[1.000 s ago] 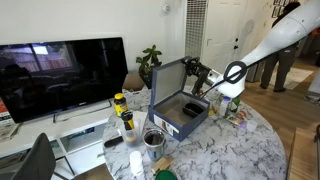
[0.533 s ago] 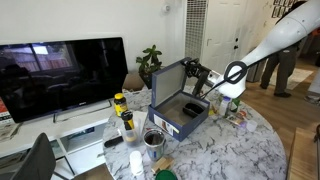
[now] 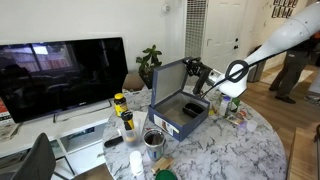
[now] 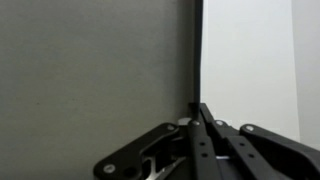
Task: Put the lid on the blue box
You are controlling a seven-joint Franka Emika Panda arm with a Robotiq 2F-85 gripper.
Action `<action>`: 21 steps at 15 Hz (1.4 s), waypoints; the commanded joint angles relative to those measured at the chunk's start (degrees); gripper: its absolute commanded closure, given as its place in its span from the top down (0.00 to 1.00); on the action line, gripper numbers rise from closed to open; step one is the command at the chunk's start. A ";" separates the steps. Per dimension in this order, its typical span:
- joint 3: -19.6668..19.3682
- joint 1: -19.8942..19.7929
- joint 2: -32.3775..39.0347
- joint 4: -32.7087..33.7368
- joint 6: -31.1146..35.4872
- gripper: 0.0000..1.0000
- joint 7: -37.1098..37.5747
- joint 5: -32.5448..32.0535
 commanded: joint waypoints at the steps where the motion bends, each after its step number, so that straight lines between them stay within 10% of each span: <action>1: 3.04 -3.39 4.56 -0.71 0.78 0.01 -1.32 0.00; 21: 5.68 -5.24 12.15 -0.59 1.81 0.01 -3.24 0.00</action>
